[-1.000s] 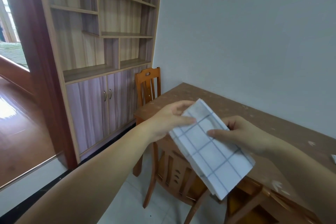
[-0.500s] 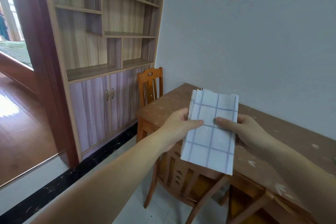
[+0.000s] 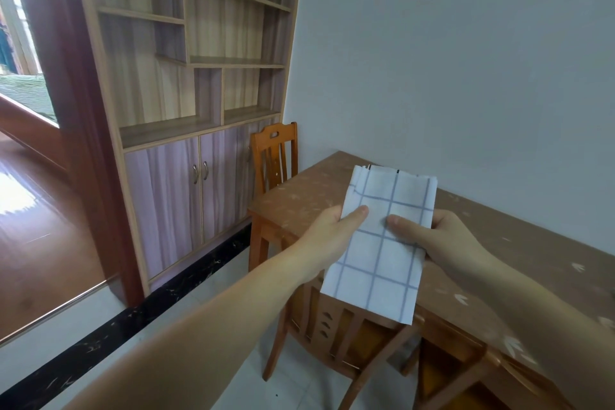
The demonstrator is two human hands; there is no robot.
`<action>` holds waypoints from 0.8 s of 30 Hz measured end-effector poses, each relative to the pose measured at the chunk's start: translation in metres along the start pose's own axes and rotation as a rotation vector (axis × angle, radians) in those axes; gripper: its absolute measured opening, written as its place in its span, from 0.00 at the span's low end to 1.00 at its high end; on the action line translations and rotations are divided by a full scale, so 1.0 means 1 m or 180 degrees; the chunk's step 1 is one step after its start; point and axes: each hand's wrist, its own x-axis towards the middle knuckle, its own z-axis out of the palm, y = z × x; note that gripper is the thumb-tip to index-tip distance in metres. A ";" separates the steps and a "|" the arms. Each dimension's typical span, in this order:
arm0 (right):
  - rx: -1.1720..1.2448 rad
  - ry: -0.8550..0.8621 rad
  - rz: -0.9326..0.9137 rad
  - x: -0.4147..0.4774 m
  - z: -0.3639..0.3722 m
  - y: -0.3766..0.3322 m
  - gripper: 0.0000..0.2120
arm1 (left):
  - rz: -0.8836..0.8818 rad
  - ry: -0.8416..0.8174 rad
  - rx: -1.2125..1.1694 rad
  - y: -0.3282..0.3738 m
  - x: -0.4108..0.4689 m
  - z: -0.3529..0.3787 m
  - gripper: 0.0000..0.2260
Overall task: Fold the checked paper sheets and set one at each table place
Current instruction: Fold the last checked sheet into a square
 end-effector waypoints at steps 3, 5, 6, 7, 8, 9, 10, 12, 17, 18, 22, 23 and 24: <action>0.0038 0.0033 0.0050 -0.001 -0.004 -0.002 0.13 | -0.0053 0.0009 -0.0036 0.004 -0.002 -0.002 0.14; -0.0137 0.0087 0.0023 -0.001 -0.007 -0.003 0.14 | -0.0016 0.0016 -0.0037 0.004 -0.003 -0.002 0.18; -0.0230 0.0135 -0.0013 -0.002 -0.009 -0.003 0.15 | 0.0009 0.0014 -0.0005 0.005 -0.004 -0.003 0.18; -0.0300 0.0213 -0.0053 -0.003 -0.009 -0.004 0.16 | 0.0040 0.0011 0.0039 0.005 -0.005 -0.004 0.18; -0.0350 0.0295 -0.0107 -0.003 -0.010 -0.004 0.16 | 0.0061 -0.0034 0.0106 0.005 -0.006 -0.005 0.17; -0.0389 0.0360 -0.0147 -0.004 -0.011 -0.004 0.17 | 0.0086 -0.0118 0.0152 0.007 -0.008 -0.005 0.16; -0.0380 0.0369 -0.0177 -0.003 -0.012 -0.003 0.17 | 0.0089 -0.0170 0.0207 0.005 -0.006 -0.006 0.14; -0.0203 0.0139 -0.0055 -0.004 -0.016 -0.002 0.14 | 0.0148 -0.0176 0.0299 0.005 -0.005 -0.005 0.18; -0.0001 -0.0523 0.0372 -0.008 -0.023 0.005 0.18 | 0.0103 -0.0043 0.0229 0.003 -0.004 -0.006 0.25; -0.0013 -0.0525 0.0387 -0.008 -0.024 0.006 0.19 | 0.0040 -0.0072 0.0097 0.002 -0.004 -0.007 0.17; 0.0251 -0.0566 0.0335 -0.009 -0.027 0.012 0.37 | -0.0106 -0.0281 -0.0475 -0.003 -0.004 -0.014 0.09; 0.0406 -0.0577 0.0339 -0.009 -0.027 0.012 0.37 | -0.0158 -0.0305 -0.0602 -0.002 -0.005 -0.015 0.10; 0.0553 -0.0601 0.0312 -0.009 -0.028 0.013 0.37 | -0.0176 -0.0327 -0.0696 -0.002 -0.005 -0.016 0.10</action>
